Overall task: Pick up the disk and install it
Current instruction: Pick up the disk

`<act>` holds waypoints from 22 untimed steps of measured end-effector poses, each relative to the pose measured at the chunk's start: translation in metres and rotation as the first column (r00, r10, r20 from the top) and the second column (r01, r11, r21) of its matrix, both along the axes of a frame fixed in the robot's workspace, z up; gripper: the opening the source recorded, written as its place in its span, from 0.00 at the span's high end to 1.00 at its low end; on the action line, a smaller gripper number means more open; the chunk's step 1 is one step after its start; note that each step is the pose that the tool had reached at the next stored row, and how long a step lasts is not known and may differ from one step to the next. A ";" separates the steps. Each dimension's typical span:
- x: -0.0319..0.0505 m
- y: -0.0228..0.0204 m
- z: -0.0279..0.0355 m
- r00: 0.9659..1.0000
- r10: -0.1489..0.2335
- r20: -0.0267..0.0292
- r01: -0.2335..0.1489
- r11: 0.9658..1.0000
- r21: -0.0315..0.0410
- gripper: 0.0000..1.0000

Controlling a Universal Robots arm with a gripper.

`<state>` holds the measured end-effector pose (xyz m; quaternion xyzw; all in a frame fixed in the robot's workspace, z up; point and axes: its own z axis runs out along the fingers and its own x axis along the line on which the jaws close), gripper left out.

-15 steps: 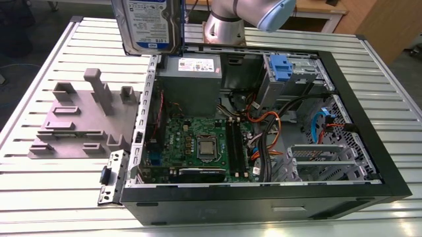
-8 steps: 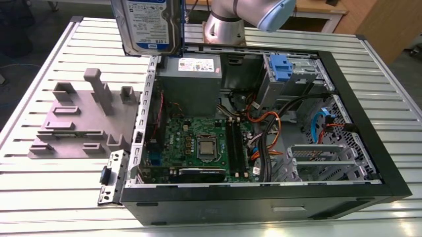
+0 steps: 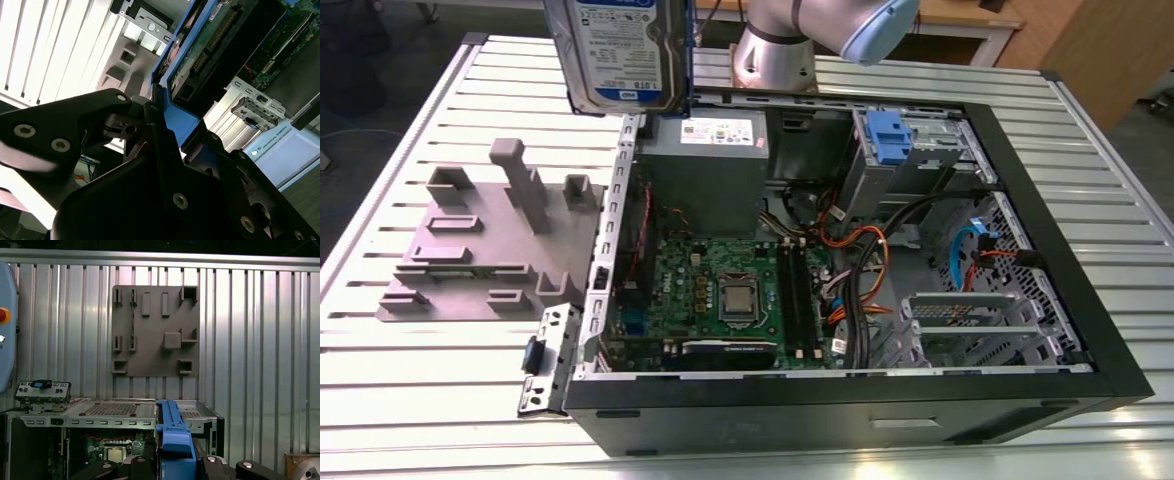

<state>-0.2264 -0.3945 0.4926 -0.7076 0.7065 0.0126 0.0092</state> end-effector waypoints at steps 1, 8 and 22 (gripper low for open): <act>0.0000 -0.0022 -0.0001 1.000 0.000 0.000 0.000 1.000 0.000 0.64; 0.0041 -0.0140 -0.0007 1.000 0.000 0.000 0.000 1.000 -0.004 0.64; 0.0271 -0.0142 -0.0017 1.000 0.000 0.000 0.000 1.000 -0.006 0.64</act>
